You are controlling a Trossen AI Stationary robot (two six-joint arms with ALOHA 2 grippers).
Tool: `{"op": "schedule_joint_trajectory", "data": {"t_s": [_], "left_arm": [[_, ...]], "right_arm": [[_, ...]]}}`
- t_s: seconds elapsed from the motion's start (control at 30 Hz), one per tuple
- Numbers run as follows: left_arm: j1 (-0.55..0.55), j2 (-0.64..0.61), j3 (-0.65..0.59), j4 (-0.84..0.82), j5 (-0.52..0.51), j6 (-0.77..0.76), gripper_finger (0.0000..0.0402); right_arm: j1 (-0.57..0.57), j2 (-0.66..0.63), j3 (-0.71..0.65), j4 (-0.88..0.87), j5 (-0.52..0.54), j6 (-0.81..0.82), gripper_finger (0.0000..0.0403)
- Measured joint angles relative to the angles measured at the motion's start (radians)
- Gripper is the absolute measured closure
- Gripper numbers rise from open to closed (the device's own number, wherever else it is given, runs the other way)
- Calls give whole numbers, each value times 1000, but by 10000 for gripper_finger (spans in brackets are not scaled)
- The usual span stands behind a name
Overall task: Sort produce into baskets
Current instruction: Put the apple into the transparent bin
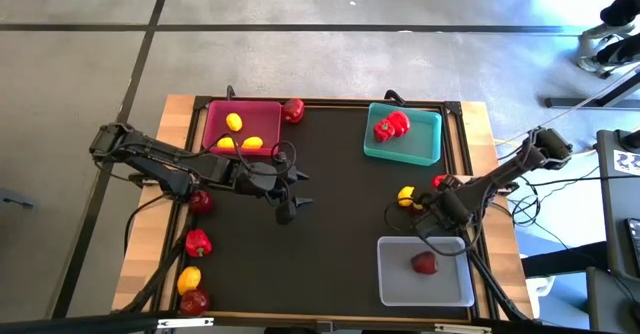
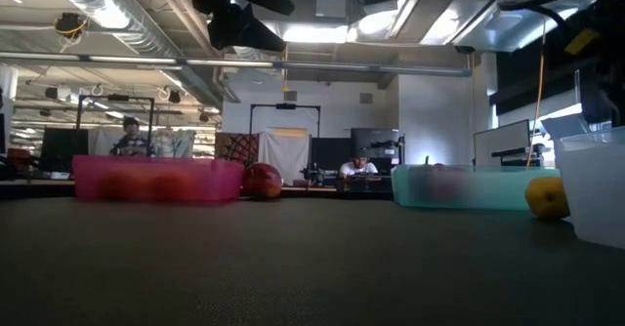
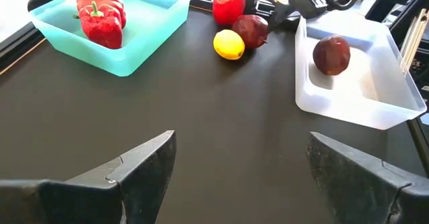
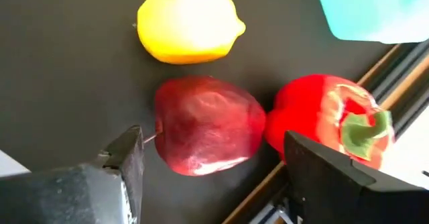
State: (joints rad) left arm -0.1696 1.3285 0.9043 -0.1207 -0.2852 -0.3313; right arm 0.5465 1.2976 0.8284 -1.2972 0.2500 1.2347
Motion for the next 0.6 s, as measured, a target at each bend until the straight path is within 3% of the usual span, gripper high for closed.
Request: {"op": "schedule_joint_trajectory", "data": {"t_s": [0.6], "left_arm": [[0,0,0,0,0,0,76]], "right_arm": [[-9,7,-150,129,26,-6,136]]}}
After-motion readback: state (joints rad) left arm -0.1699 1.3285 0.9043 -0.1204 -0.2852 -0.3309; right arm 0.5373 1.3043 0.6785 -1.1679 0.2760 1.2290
